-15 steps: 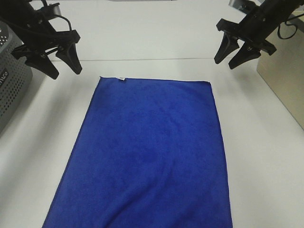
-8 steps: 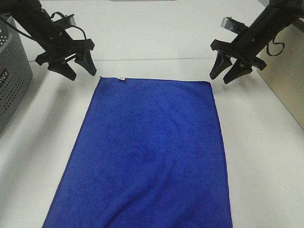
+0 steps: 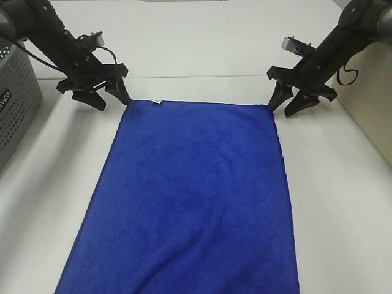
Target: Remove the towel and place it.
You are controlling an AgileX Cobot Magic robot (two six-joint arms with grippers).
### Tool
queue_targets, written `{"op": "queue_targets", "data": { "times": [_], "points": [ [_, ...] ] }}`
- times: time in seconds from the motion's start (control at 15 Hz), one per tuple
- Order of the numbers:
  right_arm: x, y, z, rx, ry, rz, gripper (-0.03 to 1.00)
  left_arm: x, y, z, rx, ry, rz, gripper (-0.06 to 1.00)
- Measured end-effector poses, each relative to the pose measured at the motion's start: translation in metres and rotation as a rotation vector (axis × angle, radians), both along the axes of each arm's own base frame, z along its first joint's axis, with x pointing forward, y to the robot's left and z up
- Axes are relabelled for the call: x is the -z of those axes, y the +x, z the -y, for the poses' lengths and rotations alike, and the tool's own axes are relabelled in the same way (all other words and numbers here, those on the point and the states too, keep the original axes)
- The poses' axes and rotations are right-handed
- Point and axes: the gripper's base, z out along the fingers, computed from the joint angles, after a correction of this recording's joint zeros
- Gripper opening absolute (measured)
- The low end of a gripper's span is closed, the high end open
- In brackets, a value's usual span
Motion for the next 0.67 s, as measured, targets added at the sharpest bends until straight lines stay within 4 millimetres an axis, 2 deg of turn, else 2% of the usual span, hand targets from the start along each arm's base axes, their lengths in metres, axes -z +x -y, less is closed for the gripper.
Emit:
{"op": "queue_targets", "data": {
  "times": [0.2,0.4,0.67],
  "points": [
    [0.006,0.002,-0.001,0.008,0.007,0.007,0.51,0.011,0.002,0.001,0.001,-0.008,0.002,0.64],
    [0.005,0.004,-0.002,0.027,0.022,0.019,0.66,0.014,0.003,0.001,0.001,-0.015,0.006,0.64],
    [0.005,0.006,0.0,0.036,-0.008,0.035,0.7,0.017,0.004,0.003,0.003,-0.03,0.009,0.64]
  ]
}}
